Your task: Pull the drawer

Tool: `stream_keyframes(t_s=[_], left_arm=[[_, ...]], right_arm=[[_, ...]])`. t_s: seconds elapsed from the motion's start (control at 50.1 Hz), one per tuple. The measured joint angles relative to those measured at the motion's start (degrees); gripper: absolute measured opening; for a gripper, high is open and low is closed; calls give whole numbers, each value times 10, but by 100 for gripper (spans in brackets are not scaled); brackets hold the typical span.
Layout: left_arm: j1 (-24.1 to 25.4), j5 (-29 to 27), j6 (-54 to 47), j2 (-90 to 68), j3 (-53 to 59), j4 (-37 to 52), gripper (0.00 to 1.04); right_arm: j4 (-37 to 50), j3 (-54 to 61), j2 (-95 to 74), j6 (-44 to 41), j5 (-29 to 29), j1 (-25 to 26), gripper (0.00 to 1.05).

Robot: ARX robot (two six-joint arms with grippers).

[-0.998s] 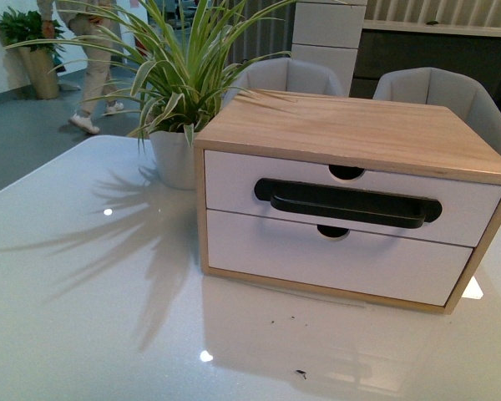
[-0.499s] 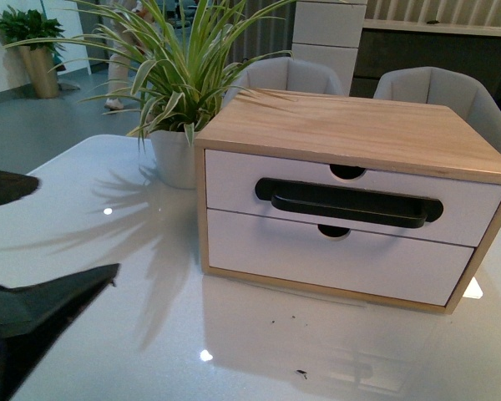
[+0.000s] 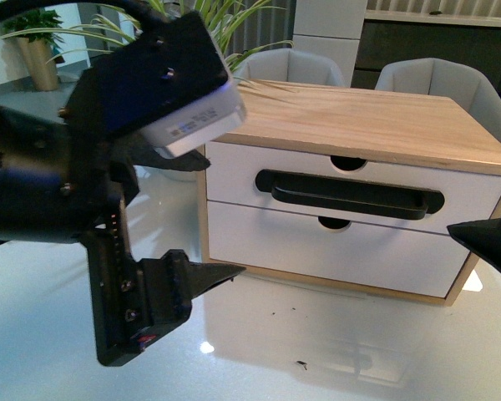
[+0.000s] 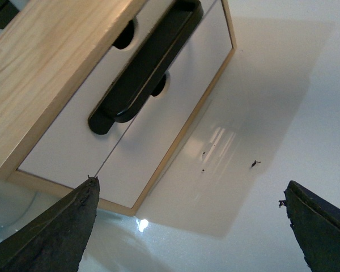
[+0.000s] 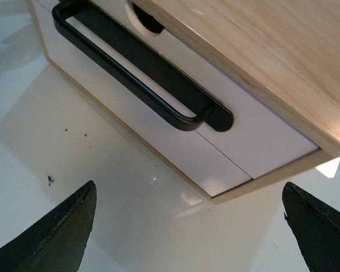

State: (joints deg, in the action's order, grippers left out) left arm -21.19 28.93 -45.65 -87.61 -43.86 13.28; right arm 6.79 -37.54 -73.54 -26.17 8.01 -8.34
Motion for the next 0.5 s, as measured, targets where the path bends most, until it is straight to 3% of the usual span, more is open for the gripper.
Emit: stream_keyframes(t_s=[0.14, 0.379, 0.499], left_arm=[[-23, -16, -103, -57, -90, -114, 97], [-50, -38, -194, -142, -227, -265, 97], [-57, -45, -204, -169, -268, -285, 97]], right_arm=[[-31, -49, -54, -52, 31, -3, 96], [-71, -103, -116, -117, 59, -12, 96], [-76, -121, -135, -130, 64, -19, 96]])
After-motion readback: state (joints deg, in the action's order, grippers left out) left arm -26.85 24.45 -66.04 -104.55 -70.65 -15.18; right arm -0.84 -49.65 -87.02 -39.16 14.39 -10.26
